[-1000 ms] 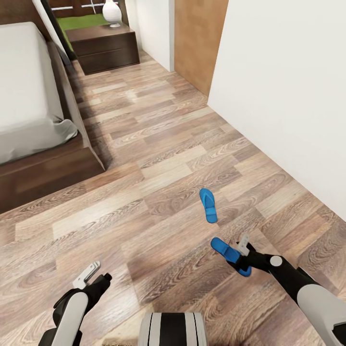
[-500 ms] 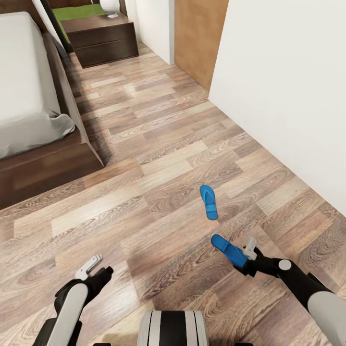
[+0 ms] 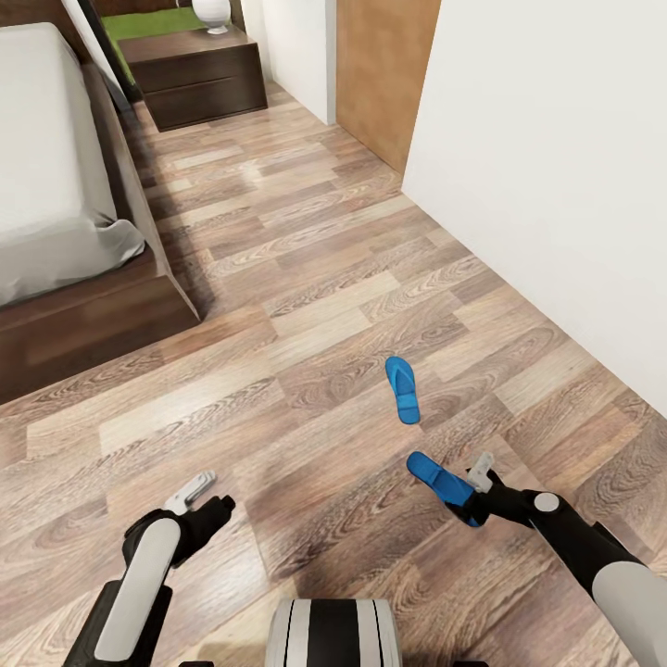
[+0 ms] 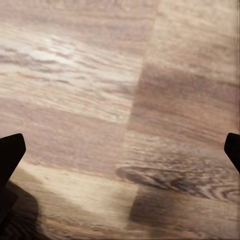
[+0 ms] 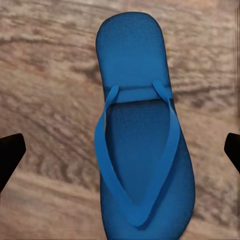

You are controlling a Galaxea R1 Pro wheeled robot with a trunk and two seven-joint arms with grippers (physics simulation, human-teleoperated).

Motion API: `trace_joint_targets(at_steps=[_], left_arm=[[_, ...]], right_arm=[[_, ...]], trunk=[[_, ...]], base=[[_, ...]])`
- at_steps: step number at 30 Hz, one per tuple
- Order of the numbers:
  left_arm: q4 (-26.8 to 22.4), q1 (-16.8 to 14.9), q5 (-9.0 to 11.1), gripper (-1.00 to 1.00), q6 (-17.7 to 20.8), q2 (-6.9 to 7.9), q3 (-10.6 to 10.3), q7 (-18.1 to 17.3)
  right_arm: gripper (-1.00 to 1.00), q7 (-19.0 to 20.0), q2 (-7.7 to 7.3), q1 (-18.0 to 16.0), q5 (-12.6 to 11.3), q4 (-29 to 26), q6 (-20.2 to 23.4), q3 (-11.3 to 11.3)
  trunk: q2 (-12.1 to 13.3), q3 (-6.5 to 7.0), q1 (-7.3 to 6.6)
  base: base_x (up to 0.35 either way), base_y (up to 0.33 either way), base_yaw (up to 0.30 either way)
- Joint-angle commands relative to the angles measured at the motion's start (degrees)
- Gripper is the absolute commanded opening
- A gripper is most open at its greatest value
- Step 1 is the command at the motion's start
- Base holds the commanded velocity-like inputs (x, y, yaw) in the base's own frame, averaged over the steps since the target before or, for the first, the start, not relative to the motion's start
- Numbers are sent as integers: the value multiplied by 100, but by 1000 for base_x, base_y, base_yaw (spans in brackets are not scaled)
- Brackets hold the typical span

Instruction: In the bedroom, move the book from the bed onto either nightstand, and place the two sandals side by side next to the bed.

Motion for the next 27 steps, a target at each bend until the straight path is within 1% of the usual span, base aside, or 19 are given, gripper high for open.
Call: trace_joint_targets(at_steps=[1, 4, 11, 12, 13, 23, 25, 27], left_arm=[[-7, -37, 75, 100, 49, -1, 0, 83], [-7, -133, 173, 100, 143, -1, 0, 114], [-7, -337, 401, 100, 169, -1, 0, 114], [-7, -337, 403, 100, 169, -1, 0, 114], [-10, -303, 370, 100, 135, -5, 33, 81], [-16, 16, 23, 100, -170, 317, 355, -240], [-17, 80, -46, 100, -231, 321, 419, -304], [-19, 144, -113, 100, -293, 327, 483, -368]], right_arm=[[100, -7, -4, -3, 27, -35, -9, 13], [100, -7, -4, -3, -71, -131, 88, 13], [100, -7, -4, -3, -80, -357, 313, 13], [100, -7, -4, -3, -80, -389, 345, 13], [100, -40, 30, -36, -47, -421, 310, 13], [100, -361, 354, -358, 262, -100, -11, -14], [100, -425, 401, -391, 324, -36, -75, -14], [100, -490, 408, -397, 389, 28, -139, -14]], trunk=[[-2, -4, -1], [-2, -4, -1], [-2, -4, -1], [-2, -4, -1], [-2, -4, -1], [-2, -4, -1], [-2, -4, -1], [-2, -4, -1]], base=[[0, 0, 0], [0, 0, 0], [0, 0, 0], [0, 0, 0], [0, 0, 0], [0, 0, 0], [0, 0, 0], [0, 0, 0]])
